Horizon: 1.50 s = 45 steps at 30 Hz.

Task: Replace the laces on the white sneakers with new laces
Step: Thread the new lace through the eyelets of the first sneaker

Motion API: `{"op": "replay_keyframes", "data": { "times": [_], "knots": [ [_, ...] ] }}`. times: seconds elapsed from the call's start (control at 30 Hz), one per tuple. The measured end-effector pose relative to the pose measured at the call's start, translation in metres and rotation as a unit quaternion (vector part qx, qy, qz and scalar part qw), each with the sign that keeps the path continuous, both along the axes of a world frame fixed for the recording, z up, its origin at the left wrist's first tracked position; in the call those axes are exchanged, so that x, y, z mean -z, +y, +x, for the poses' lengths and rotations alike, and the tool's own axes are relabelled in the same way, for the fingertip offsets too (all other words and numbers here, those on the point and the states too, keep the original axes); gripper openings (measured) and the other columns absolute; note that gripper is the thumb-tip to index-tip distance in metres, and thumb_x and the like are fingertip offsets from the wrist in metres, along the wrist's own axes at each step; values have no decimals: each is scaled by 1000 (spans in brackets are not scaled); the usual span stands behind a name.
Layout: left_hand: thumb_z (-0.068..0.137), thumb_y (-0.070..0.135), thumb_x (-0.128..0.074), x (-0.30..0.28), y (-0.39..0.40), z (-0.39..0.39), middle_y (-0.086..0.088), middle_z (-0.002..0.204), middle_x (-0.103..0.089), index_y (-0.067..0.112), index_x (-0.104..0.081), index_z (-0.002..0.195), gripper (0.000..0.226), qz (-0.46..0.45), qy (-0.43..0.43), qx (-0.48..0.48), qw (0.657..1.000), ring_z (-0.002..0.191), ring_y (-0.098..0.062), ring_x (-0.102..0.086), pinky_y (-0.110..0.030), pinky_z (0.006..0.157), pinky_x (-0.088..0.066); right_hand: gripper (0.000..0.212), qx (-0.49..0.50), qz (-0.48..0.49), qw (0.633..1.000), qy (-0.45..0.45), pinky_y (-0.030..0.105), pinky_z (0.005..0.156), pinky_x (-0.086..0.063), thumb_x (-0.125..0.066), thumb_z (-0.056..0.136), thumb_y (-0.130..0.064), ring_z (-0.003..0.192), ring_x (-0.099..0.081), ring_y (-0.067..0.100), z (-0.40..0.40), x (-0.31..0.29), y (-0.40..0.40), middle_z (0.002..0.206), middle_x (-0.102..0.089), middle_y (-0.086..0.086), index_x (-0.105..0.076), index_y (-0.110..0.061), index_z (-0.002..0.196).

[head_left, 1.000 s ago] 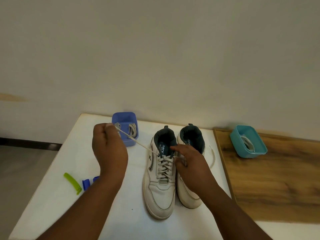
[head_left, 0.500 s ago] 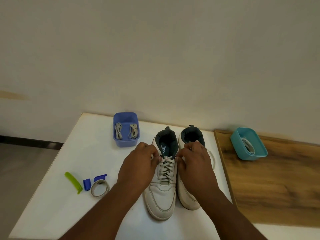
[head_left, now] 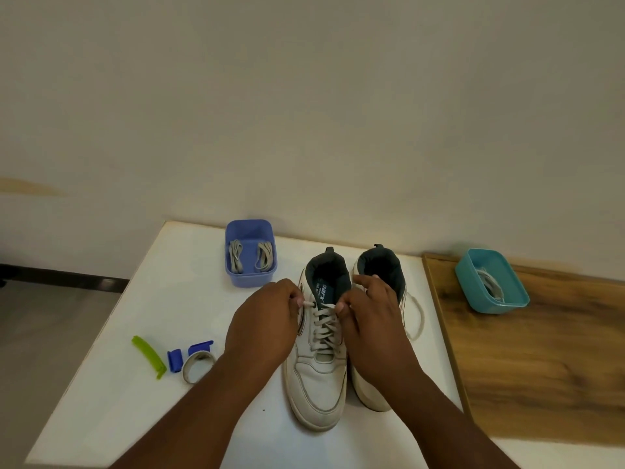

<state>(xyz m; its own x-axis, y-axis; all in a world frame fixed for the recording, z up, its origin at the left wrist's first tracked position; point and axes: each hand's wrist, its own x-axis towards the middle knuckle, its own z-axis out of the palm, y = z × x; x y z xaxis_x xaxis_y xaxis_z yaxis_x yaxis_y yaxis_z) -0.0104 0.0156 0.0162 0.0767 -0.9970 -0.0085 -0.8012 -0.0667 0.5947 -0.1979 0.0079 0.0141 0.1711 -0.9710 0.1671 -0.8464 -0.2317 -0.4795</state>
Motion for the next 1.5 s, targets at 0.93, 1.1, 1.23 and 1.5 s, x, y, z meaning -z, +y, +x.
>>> {"op": "replay_keyframes", "data": {
  "times": [0.93, 1.1, 1.23, 1.5],
  "knots": [
    [96, 39, -54, -36, 14, 6, -3, 86, -72, 16, -73, 86, 31, 178, 99, 56, 977, 81, -16, -68, -35, 79, -54, 23, 106, -37, 978, 173, 31, 80, -46, -46, 101, -41, 98, -57, 17, -29, -28, -2, 112, -63, 1, -64, -28, 97],
    [101, 30, -50, -49, 25, 2, 9, 83, -75, 27, -73, 94, 25, 260, 204, 139, 933, 89, -4, -67, -28, 93, -50, 40, 159, 77, 966, -186, 25, 53, -41, -49, 103, -36, 57, -56, 9, -13, -76, 8, 64, -62, -4, -64, -17, 71],
    [105, 33, -44, -62, 32, -6, 7, 103, -75, 25, -67, 114, 26, 336, 200, 236, 889, 106, -11, -64, -30, 97, -47, 19, -7, 23, 950, -311, 17, 69, -52, -56, 101, -17, 79, -66, 1, 23, -117, 35, 89, -73, -11, -73, -26, 101],
    [106, 19, -42, -71, 39, -9, -6, 136, -60, 9, -56, 136, 34, 338, 105, 313, 882, 123, -16, -56, -9, 84, -42, 40, -246, -59, 965, -63, 18, 92, -53, -51, 101, -34, 112, -61, -8, 20, -103, 44, 127, -65, -24, -55, -44, 140]
  ]
}}
